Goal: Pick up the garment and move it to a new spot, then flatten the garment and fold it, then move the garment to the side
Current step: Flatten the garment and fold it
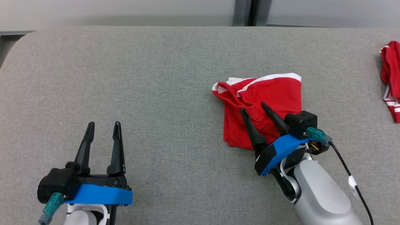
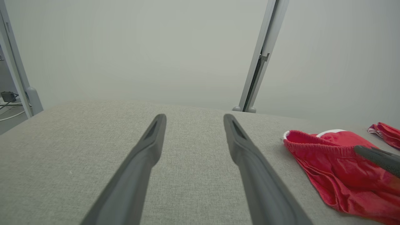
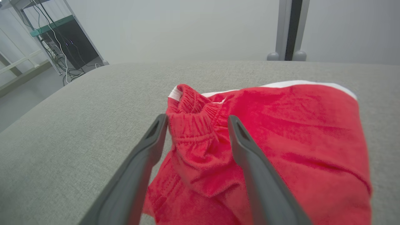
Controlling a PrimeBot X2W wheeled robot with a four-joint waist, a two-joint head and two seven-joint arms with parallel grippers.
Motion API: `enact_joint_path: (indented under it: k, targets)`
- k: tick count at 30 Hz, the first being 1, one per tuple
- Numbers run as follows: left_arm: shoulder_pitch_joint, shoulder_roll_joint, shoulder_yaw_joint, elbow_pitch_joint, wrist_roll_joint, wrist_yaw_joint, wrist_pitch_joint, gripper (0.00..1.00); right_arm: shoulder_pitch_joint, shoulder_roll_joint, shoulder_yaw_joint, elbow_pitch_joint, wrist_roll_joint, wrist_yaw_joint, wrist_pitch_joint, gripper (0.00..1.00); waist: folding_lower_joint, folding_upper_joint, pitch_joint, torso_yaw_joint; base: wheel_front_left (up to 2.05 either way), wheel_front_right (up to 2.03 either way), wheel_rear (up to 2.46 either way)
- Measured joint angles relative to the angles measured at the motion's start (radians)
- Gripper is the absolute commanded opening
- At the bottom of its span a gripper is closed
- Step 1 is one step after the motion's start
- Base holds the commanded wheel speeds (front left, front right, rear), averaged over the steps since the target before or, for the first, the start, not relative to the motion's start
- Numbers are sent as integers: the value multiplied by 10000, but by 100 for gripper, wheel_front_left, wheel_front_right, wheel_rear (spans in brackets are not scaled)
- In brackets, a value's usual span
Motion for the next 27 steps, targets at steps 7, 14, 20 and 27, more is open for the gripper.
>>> enact_joint_path:
  k: [7, 14, 20, 27]
  targets:
    - [65, -2, 190, 2, 188, -35, 0, 100, 283, -529, -217, -736, 29, 0, -1152, 100, 0, 0, -277, -391, 0, 0, 0]
    - [228, -2, 571, -73, 510, -111, 0, 100, 1263, -943, -1233, -2111, -113, 0, -1582, 100, 0, 0, -644, -917, 0, 0, 0]
    - [453, -4, 842, -81, 796, -153, 0, 100, 2299, -794, -2155, -3325, -554, 0, -1670, 100, 0, 0, -953, -1284, 0, 0, 0]
    - [770, -4, 1009, -6, 1118, -38, 0, 100, 3634, -341, -2863, -4487, -736, 0, -1682, 100, 0, 0, -1280, -1397, 0, 0, 0]
